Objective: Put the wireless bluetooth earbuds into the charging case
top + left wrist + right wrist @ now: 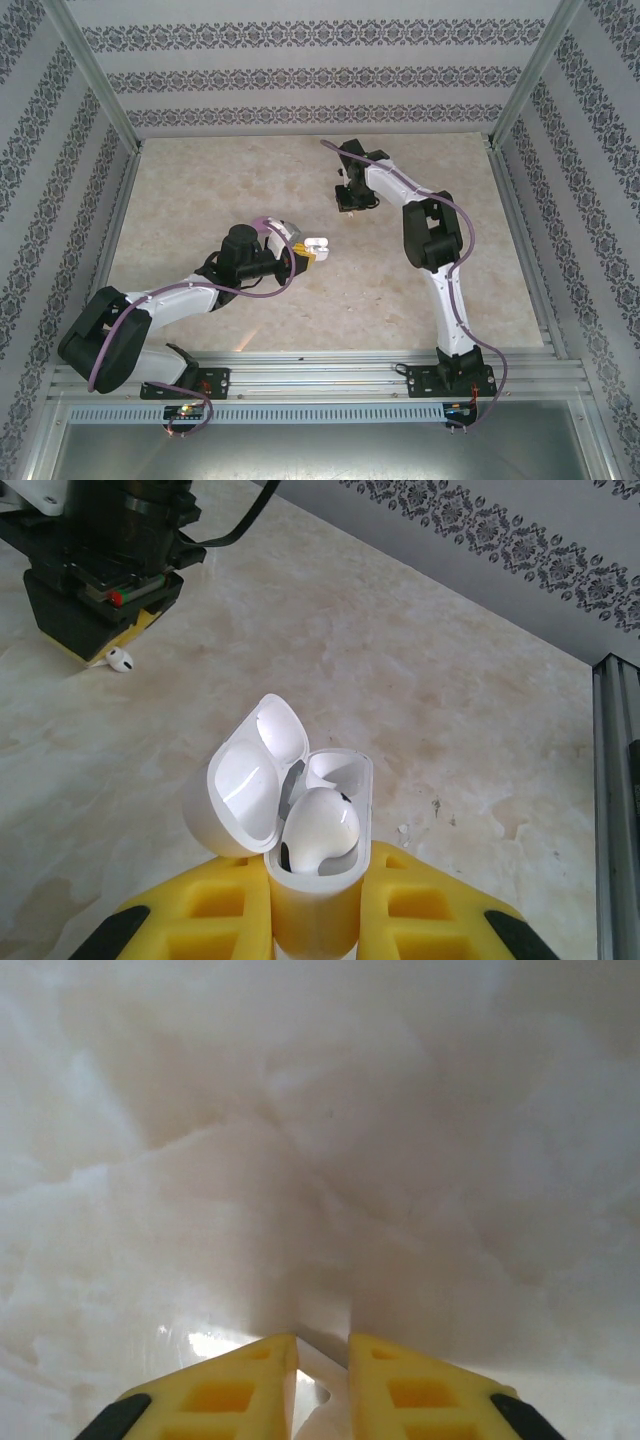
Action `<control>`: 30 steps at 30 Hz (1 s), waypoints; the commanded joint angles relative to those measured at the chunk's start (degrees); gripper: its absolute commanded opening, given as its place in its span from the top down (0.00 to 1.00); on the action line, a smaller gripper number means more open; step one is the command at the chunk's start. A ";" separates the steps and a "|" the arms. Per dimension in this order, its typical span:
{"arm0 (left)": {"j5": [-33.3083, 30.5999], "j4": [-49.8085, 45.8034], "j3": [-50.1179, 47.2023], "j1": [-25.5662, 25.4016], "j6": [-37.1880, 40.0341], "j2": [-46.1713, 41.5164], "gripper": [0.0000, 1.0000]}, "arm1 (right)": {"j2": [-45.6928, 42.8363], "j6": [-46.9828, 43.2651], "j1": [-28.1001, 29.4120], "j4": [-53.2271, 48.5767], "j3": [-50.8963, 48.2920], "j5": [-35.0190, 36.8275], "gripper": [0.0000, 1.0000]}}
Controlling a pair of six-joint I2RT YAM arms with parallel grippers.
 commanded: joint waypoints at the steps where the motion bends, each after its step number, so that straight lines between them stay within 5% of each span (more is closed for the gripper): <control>1: 1.77 3.05 1.99 0.52 -1.14 -0.44 1.00 | -2.14 -1.17 0.69 -0.85 -5.63 0.22 0.81; 18: 0.45 2.68 0.66 -0.10 -3.53 -5.02 1.00 | -25.25 4.43 9.02 12.24 -43.55 -10.85 0.76; 24: -2.97 -4.15 -0.65 -0.72 -2.25 -11.19 1.00 | -25.43 5.62 13.00 13.91 -45.09 -13.16 0.60; 30: -4.88 -9.59 -1.94 -0.73 -0.86 -16.64 1.00 | -28.13 6.78 16.33 13.07 -43.25 -11.62 0.56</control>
